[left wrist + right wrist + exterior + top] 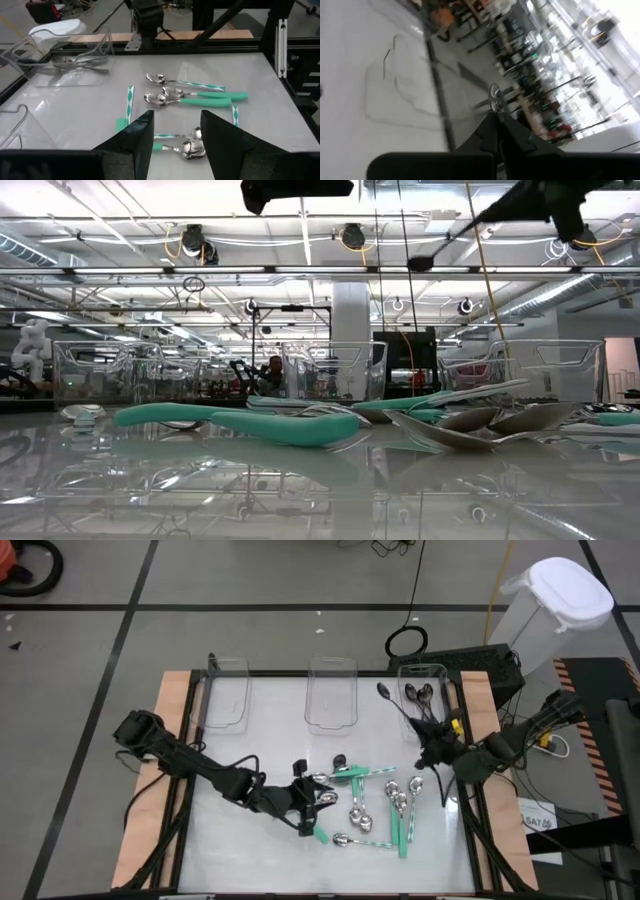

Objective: Sort silverware by color (type)
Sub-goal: Put the black spoon into the right transparent bin

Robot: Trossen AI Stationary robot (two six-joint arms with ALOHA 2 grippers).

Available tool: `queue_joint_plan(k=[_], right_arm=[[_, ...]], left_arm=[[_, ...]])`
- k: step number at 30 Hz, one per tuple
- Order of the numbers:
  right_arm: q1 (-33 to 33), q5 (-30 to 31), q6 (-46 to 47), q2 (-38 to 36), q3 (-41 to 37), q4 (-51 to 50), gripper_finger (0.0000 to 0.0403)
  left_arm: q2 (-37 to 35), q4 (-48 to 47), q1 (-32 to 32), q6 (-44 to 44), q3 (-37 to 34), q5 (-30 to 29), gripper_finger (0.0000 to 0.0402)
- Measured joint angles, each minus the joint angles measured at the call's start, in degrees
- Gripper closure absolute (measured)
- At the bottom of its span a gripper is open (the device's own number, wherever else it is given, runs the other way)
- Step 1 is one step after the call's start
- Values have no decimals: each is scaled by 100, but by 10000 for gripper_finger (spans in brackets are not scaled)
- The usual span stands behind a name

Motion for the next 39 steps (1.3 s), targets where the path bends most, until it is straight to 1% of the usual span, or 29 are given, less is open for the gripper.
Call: queue_joint_plan(k=[4,10,16,24,30,32,34,39], right_arm=[[-471,-401,616,-163,0,-746,403],[-1140,-966,902,-235,0,-1348,403],[-1691,-1061,939,-233,0,-1829,403],[-2643,-1578,1308,-194,0,-2667,403],[-3288,-2023,1150,-187,0,-2833,403],[-3482,-2056,1035,-169,0,-2829,403],[-3649,-2082,948,-132,0,-2824,403],[-4015,-2448,809,52,0,-2791,403]], left_arm=[[0,-5,-9,-8,0,0,241],[0,-26,-10,-28,0,0,241],[0,-212,-9,-161,0,0,241],[0,-187,13,-117,0,0,240],[0,-189,39,-148,0,0,240],[0,-185,37,-148,0,-1,240],[0,-184,39,-150,0,-1,240],[0,-182,39,-152,0,-2,240]])
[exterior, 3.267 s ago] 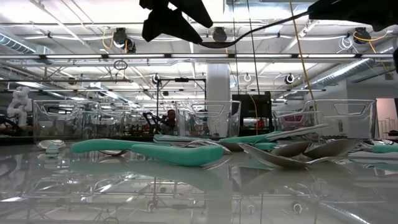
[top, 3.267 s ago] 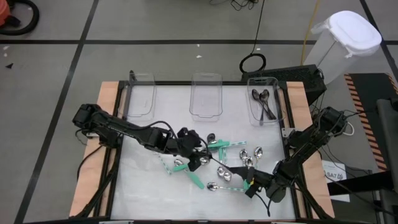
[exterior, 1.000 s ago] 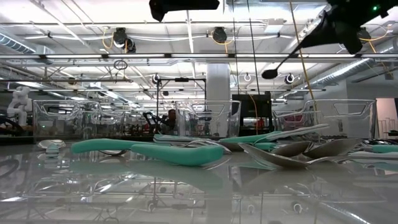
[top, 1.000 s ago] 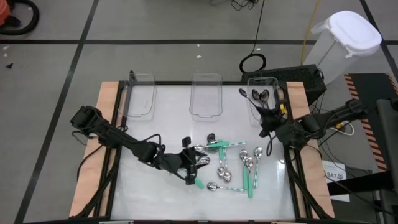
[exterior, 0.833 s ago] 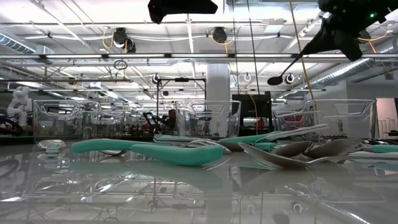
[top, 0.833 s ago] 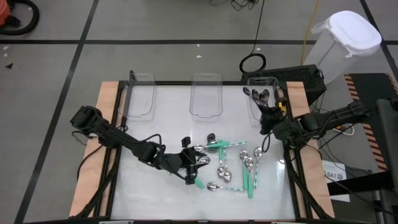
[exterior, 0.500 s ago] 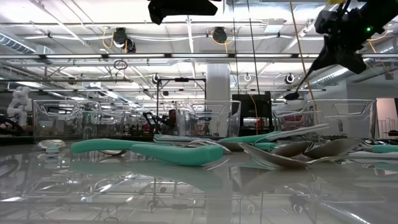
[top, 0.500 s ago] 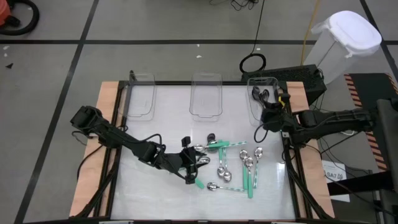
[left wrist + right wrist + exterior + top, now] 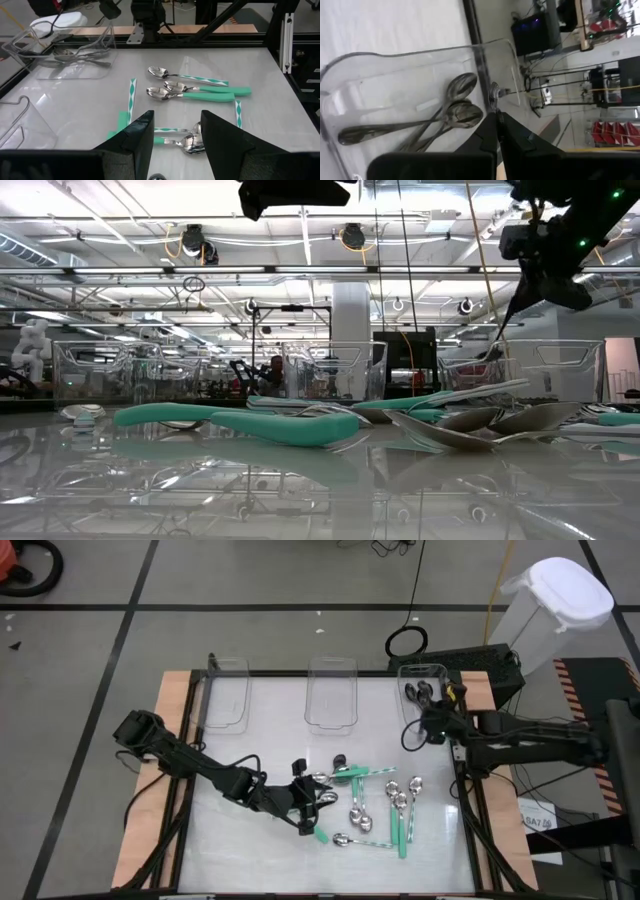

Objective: Sort silverware by color (type)
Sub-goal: Put the black spoon into the right transparent bin

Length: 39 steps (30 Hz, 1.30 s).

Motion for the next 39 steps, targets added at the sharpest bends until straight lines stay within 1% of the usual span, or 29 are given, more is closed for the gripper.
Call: queue_joint_plan(k=[5,10,14,22,27,32,39], right_arm=[[-245,-195,0,251,0,64,403],[-416,-224,-81,537,0,252,403],[-596,-507,-244,800,0,484,402],[-929,-521,-369,1288,0,664,401],[-1071,-530,-433,1455,0,703,400],[-1213,-800,-435,1550,0,701,399],[-1338,-801,-423,1623,0,674,395]], left_arm=[[2,3,0,-2,0,0,240],[2,3,0,-2,0,0,240],[2,2,-1,-4,0,0,240],[2,0,-1,-34,0,7,240],[4,-7,-2,-35,0,18,240],[4,-18,-1,-33,0,26,240],[4,-106,0,-37,0,28,240]])
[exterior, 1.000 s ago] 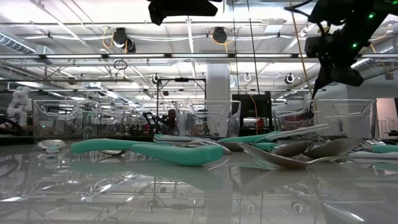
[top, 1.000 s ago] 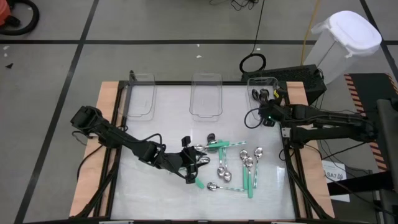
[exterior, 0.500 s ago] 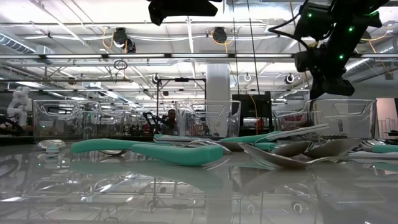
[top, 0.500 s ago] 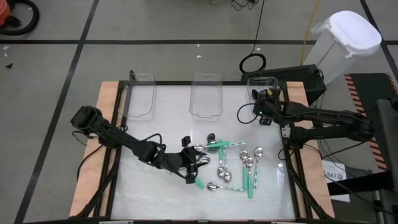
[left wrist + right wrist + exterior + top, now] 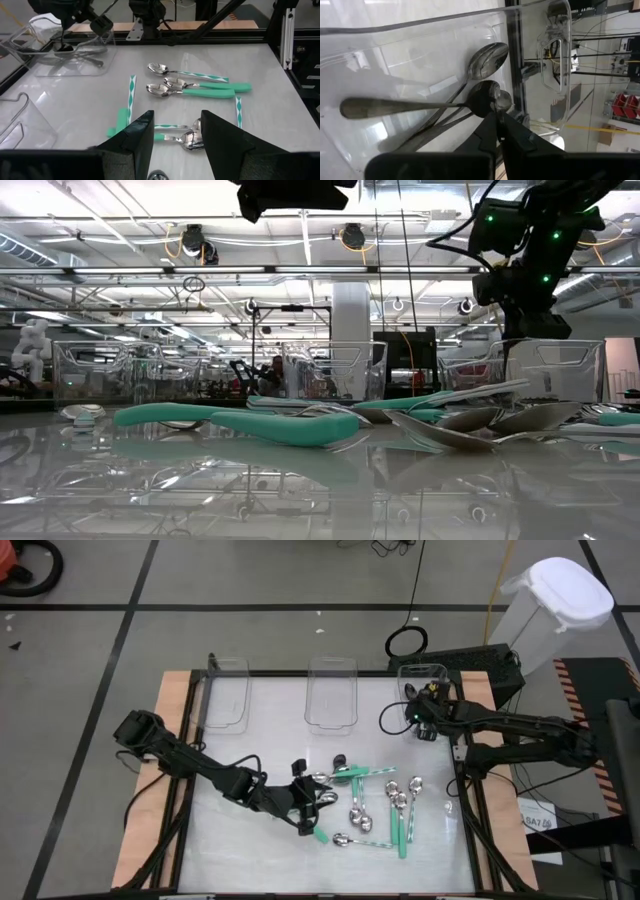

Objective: Sort silverware by color (type)
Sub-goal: Put the black spoon into the right transparent bin

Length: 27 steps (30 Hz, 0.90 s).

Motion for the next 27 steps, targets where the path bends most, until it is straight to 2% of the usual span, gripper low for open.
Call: queue_joint_plan(k=[13,27], right_arm=[[0,13,36,-10,0,-18,301],[4,20,179,-517,0,-66,249]], left_arm=[[0,-89,-1,-114,0,0,240],[0,-87,-1,-133,0,0,240]])
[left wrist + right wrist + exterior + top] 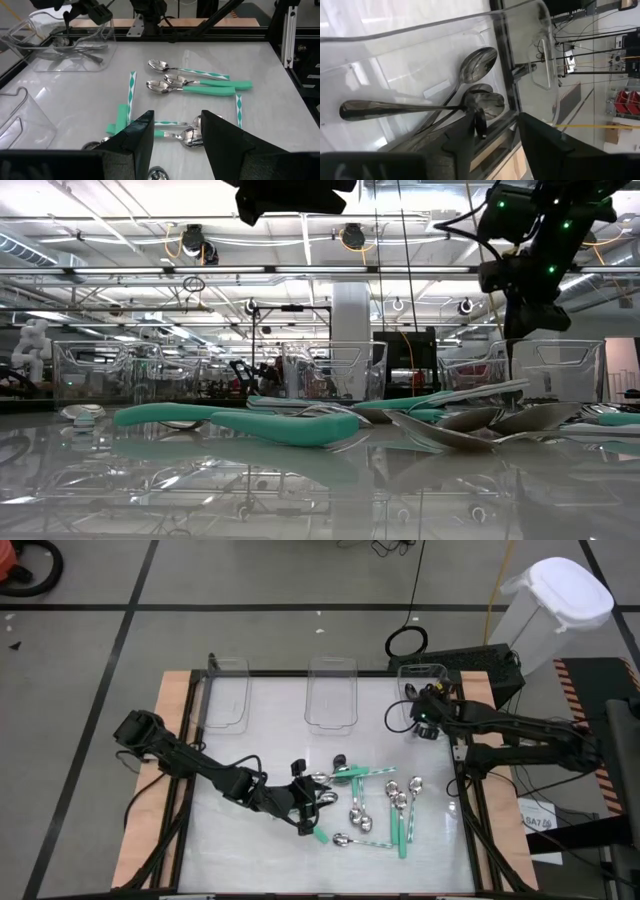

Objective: Sort silverware by color (type)
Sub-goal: Put the black spoon into the right transparent bin

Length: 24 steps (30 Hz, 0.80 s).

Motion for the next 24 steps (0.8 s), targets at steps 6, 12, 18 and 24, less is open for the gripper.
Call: queue_joint_plan(k=[6,12,18,24], right_arm=[[0,-5,7,-241,0,-2,225],[0,-321,36,-409,0,-126,218],[2,-727,351,-504,0,-279,205],[0,-923,912,-552,0,-578,166]], left_arm=[[0,0,-1,-9,0,1,240],[0,0,1,-45,0,2,240],[0,-38,1,-315,0,2,240],[0,-205,101,-685,0,9,240]])
